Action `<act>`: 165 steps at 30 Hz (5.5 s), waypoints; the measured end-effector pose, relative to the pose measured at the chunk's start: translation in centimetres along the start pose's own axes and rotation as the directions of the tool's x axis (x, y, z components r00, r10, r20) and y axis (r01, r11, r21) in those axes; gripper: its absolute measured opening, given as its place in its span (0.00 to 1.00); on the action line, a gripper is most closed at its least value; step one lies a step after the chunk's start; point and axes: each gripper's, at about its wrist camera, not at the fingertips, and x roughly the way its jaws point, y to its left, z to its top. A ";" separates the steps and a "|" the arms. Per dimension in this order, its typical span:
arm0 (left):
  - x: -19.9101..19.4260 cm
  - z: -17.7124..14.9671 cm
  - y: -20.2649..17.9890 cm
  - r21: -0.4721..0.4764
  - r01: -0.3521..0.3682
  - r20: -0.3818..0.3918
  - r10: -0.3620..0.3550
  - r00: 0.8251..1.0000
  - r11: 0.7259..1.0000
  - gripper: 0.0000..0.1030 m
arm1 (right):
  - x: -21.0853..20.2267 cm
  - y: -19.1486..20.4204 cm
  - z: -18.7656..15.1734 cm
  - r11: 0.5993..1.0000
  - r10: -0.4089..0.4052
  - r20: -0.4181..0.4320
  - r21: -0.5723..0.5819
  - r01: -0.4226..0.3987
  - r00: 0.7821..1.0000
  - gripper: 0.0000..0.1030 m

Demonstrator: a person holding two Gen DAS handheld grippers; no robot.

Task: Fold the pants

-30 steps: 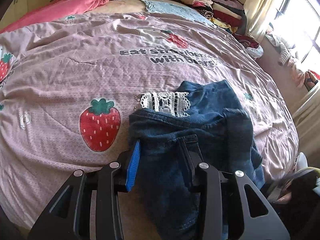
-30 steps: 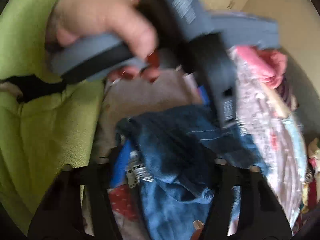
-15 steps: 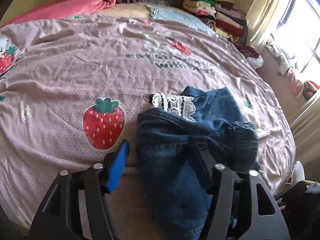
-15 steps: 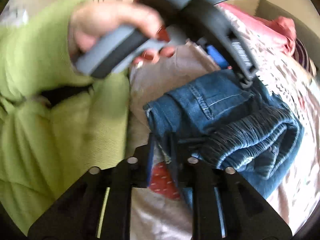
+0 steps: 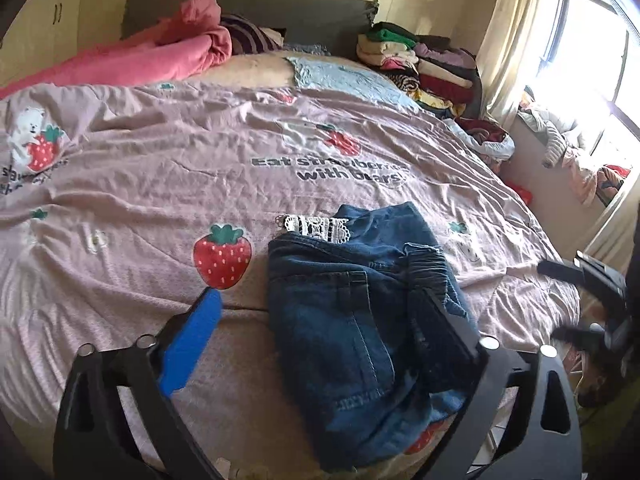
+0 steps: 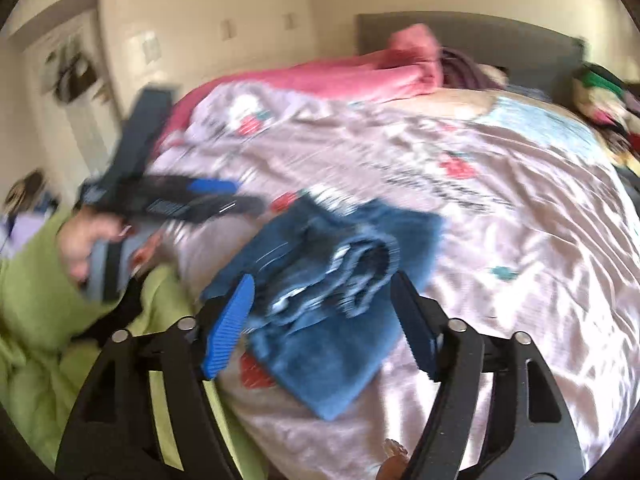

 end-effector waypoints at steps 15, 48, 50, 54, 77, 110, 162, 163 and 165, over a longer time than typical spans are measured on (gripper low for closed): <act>-1.2 -0.3 0.3 -0.011 -0.046 0.031 0.046 0.998 0.999 0.95 | 2.5 -2.6 0.5 0.985 -0.102 -0.049 0.135 0.108 0.994 0.72; 7.2 -2.9 0.0 -0.007 0.027 -0.151 -0.028 0.988 1.000 0.83 | 11.8 -4.8 -2.7 0.964 0.073 -0.232 0.266 -0.009 0.970 0.63; 7.5 -2.8 -0.1 -0.013 0.045 -0.155 -0.047 0.987 0.999 0.72 | 12.0 -4.8 -2.7 0.965 0.088 -0.227 0.262 -0.026 0.970 0.57; 7.8 -2.8 -0.2 -0.020 0.058 -0.157 -0.060 0.986 0.998 0.62 | 12.4 -4.4 -2.4 0.965 0.132 -0.218 0.250 -0.076 0.967 0.31; 2.7 1.9 -1.0 0.025 0.025 -0.002 -0.025 1.000 0.999 0.28 | 9.7 -1.5 3.8 0.994 0.079 -0.050 0.083 -0.074 0.996 0.17; 10.4 4.2 3.3 -0.008 -0.049 -0.070 0.048 0.996 0.999 0.36 | 17.6 -5.9 4.7 0.989 0.000 -0.153 0.146 0.023 0.988 0.28; 6.0 3.3 3.5 -0.053 -0.074 -0.028 0.072 0.997 0.996 0.82 | 12.5 -4.8 5.0 0.972 -0.162 -0.110 0.154 0.177 0.981 0.81; 5.8 3.4 3.5 -0.054 -0.081 -0.024 0.080 0.997 0.995 0.86 | 12.4 -4.8 5.1 0.972 -0.161 -0.105 0.154 0.176 0.981 0.83; 5.2 3.5 3.6 -0.058 -0.092 -0.016 0.091 0.996 0.994 0.91 | 11.9 -4.6 5.2 0.972 -0.164 -0.090 0.155 0.176 0.982 0.87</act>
